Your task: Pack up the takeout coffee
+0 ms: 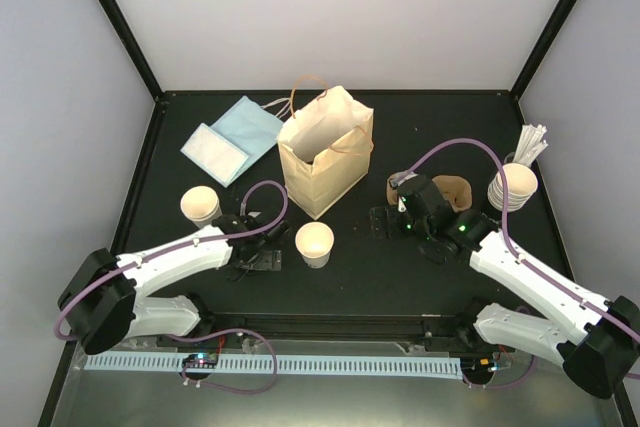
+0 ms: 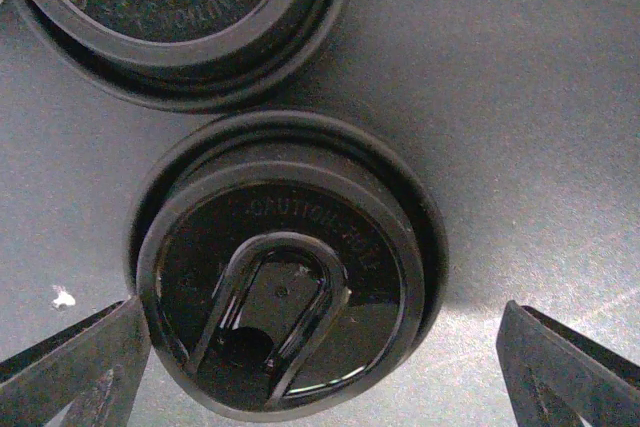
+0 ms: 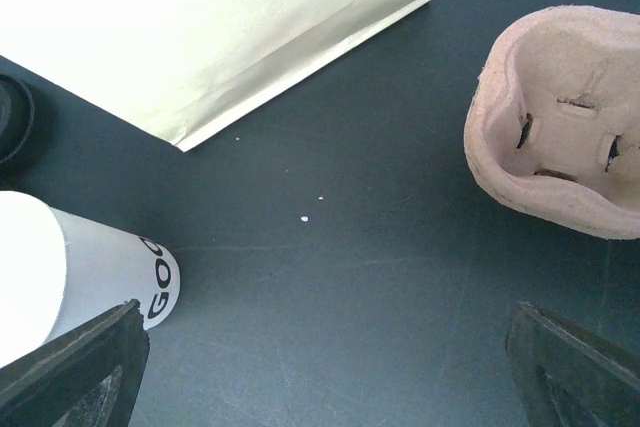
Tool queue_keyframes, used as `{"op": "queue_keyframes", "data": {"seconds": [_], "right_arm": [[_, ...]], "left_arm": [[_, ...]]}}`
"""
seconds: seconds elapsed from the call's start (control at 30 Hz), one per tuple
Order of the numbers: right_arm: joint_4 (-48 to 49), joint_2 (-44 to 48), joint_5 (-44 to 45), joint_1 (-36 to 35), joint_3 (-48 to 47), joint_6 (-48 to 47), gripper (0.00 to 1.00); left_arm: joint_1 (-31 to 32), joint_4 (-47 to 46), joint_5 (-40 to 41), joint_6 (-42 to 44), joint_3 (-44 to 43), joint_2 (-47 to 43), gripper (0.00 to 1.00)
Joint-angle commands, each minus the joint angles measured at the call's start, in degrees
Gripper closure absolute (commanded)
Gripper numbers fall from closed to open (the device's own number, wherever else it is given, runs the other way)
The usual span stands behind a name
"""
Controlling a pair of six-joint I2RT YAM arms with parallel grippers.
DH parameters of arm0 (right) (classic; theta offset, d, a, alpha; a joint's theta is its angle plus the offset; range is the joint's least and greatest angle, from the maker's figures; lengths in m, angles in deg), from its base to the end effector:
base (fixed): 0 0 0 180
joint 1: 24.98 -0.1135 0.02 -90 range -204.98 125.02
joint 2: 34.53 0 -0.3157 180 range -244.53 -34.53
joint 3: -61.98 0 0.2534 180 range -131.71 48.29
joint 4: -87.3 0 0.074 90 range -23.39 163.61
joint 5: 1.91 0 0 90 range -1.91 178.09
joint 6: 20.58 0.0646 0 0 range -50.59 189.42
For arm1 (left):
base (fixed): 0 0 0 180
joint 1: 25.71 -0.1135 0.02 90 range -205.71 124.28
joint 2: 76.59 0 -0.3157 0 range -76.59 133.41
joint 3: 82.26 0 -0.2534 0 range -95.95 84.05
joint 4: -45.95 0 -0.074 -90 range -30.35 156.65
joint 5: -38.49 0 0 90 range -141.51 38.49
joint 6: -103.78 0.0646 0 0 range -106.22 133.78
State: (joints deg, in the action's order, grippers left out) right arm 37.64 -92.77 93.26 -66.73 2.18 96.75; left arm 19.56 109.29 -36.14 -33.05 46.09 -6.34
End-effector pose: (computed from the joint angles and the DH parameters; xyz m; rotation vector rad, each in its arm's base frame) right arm 0.1527 0.1285 0.2859 -0.2659 2.4403 0.4415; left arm 0.1336 -0.1106 0.1949 -0.0659 2.8484 0.1223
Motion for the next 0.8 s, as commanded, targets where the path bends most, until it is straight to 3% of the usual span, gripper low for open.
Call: {"op": "queue_keyframes", "data": {"seconds": [0.0,0.53,0.77], "right_arm": [[0.9,-0.1,-0.5,0.2,-1.0,-0.3,0.00],[0.8,-0.7,-0.7,0.2,-1.2,-0.7,0.00],[0.7,-0.8,-0.5,0.2,-1.1,-0.8,0.00]], "left_arm": [[-1.0,-1.0,2.2,0.7,0.0,0.6,0.03],[-2.1,-1.3,3.9,1.3,-0.8,1.2,0.04],[-3.7,-3.5,2.4,3.1,-0.1,1.5,0.10]]}}
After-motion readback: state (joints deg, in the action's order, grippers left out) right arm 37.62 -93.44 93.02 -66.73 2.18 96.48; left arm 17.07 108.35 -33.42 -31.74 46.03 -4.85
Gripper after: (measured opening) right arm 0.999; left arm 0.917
